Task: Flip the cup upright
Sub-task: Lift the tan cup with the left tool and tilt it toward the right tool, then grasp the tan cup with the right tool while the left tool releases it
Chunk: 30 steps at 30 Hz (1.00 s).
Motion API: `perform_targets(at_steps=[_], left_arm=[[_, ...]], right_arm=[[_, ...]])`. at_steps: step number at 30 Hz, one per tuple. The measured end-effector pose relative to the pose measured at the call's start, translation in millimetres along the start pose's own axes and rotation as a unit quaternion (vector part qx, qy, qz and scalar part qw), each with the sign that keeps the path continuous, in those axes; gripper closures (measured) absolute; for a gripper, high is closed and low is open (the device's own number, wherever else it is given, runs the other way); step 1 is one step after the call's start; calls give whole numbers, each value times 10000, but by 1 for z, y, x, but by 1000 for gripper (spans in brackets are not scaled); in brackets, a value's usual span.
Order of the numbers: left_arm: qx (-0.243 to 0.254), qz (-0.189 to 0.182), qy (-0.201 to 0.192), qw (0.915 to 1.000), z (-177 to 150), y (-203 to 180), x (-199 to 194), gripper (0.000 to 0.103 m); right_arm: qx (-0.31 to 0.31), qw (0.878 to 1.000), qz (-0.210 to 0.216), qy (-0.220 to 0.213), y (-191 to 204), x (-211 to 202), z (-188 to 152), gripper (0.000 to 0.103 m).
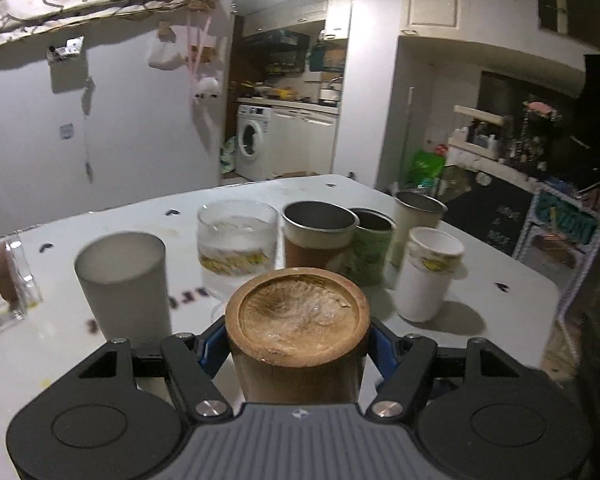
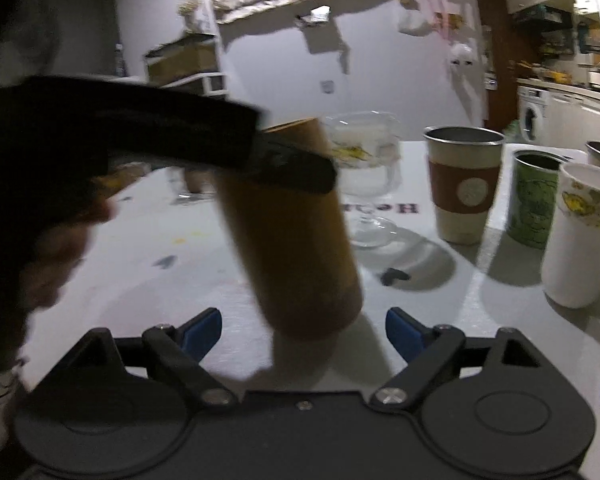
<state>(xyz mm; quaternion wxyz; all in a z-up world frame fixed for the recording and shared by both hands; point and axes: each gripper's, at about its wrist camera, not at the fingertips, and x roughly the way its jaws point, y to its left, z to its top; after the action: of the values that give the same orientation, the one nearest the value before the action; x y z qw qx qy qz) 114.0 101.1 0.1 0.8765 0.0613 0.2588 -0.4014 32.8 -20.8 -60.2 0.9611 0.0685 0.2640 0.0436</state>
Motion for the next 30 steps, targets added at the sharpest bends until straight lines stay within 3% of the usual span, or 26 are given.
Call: perform_targets(at_steps=[4, 14, 18, 24, 30], left_arm=[[-141, -110, -62, 9998, -14, 5, -13, 33], [-91, 185, 83, 9998, -58, 2, -40, 33], [-70, 391, 340, 9986, -76, -8, -36, 33], [-106, 582, 272, 9979, -92, -15, -39, 33], [-300, 628, 71, 9975, -96, -13, -48, 26]], right_arm=[[162, 9998, -87, 118, -9, 4, -5, 11], [217, 9970, -716, 197, -20, -4, -9, 11], [335, 9959, -833, 146, -28, -11, -6, 11], [368, 9963, -775, 62, -25, -23, 3, 11], [776, 9960, -352, 257, -24, -23, 24, 9]])
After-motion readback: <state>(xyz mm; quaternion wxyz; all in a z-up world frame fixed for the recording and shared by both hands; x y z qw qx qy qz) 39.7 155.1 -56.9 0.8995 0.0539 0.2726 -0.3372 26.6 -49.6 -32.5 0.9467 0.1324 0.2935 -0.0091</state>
